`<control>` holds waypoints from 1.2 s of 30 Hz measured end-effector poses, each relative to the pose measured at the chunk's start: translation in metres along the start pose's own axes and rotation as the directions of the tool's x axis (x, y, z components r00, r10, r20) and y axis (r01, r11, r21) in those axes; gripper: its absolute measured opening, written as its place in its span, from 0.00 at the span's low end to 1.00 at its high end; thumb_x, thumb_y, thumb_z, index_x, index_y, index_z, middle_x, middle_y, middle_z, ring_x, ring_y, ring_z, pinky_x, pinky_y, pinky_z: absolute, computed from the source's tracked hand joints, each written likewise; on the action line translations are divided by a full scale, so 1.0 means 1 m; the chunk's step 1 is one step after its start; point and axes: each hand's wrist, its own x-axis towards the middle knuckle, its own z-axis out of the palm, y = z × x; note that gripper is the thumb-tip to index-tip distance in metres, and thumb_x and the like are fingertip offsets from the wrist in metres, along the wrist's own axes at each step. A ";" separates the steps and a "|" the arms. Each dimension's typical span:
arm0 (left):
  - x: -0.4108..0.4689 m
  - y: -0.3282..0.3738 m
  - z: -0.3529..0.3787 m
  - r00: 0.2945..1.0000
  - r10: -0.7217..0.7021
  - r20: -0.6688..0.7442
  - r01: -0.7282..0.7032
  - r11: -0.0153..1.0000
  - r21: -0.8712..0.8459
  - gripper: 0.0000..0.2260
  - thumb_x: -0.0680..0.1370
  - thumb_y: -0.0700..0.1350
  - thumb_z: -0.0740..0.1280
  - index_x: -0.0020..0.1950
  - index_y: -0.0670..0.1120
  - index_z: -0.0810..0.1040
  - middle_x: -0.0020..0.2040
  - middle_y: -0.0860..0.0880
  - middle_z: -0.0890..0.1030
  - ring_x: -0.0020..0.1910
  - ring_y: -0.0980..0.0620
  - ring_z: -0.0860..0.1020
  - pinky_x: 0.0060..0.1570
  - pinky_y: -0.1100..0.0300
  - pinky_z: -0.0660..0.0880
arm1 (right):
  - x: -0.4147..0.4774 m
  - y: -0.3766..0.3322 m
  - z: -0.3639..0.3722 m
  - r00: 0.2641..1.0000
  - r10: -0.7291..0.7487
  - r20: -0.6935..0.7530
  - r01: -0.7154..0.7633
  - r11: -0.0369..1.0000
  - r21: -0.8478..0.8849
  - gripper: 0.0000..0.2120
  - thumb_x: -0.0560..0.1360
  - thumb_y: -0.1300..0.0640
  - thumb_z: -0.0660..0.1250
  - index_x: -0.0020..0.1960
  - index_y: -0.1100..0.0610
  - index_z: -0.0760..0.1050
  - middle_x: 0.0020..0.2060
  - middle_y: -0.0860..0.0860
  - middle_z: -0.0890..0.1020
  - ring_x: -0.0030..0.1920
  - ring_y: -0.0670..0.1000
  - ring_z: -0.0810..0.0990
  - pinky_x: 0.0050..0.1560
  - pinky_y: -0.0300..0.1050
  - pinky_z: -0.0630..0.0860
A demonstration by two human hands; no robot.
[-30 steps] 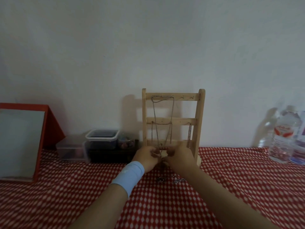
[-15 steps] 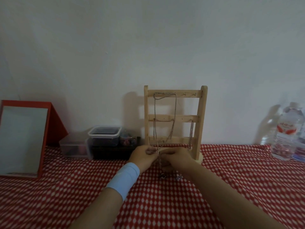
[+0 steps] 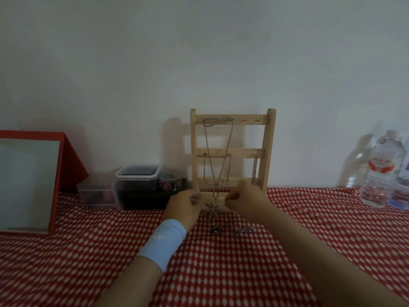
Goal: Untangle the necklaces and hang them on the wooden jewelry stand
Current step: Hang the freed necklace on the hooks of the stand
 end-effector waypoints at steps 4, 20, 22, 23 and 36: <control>-0.009 0.017 -0.008 0.966 0.174 0.190 -0.180 0.984 0.014 0.05 0.77 0.45 0.68 0.47 0.52 0.84 0.48 0.56 0.83 0.48 0.60 0.78 0.50 0.68 0.74 | -0.008 0.002 -0.017 0.968 -0.154 0.196 0.170 0.983 -0.065 0.08 0.78 0.56 0.71 0.55 0.50 0.85 0.49 0.41 0.84 0.49 0.39 0.81 0.55 0.36 0.77; -0.017 0.026 -0.007 0.838 0.113 0.534 -0.305 0.908 0.286 0.10 0.77 0.42 0.64 0.54 0.51 0.83 0.52 0.56 0.80 0.51 0.57 0.77 0.55 0.65 0.74 | -0.022 0.027 0.001 0.940 -0.216 0.265 0.251 0.962 -0.105 0.14 0.73 0.45 0.74 0.59 0.41 0.83 0.51 0.37 0.79 0.52 0.41 0.78 0.56 0.40 0.77; -0.013 0.027 -0.013 0.851 0.098 0.515 -0.232 0.951 0.203 0.09 0.77 0.42 0.65 0.50 0.50 0.84 0.47 0.59 0.78 0.50 0.59 0.76 0.54 0.66 0.72 | -0.020 0.024 0.008 0.937 -0.253 0.243 0.285 0.952 -0.108 0.09 0.73 0.45 0.74 0.54 0.41 0.86 0.49 0.38 0.80 0.50 0.41 0.78 0.56 0.43 0.79; -0.012 0.028 -0.015 0.858 0.093 0.506 -0.195 0.969 0.153 0.08 0.77 0.42 0.64 0.49 0.51 0.84 0.47 0.59 0.79 0.51 0.59 0.77 0.55 0.65 0.72 | -0.019 0.024 0.011 0.936 -0.267 0.228 0.298 0.948 -0.113 0.07 0.74 0.46 0.74 0.52 0.42 0.86 0.48 0.38 0.80 0.49 0.41 0.78 0.55 0.44 0.79; 0.005 0.016 -0.043 0.892 -0.126 0.433 0.097 0.991 0.089 0.17 0.77 0.38 0.58 0.28 0.45 0.64 0.29 0.49 0.67 0.31 0.52 0.67 0.36 0.60 0.65 | -0.022 0.039 -0.024 0.963 -0.205 0.177 -0.100 0.338 0.936 0.20 0.81 0.55 0.59 0.31 0.54 0.63 0.27 0.51 0.63 0.27 0.53 0.69 0.34 0.47 0.71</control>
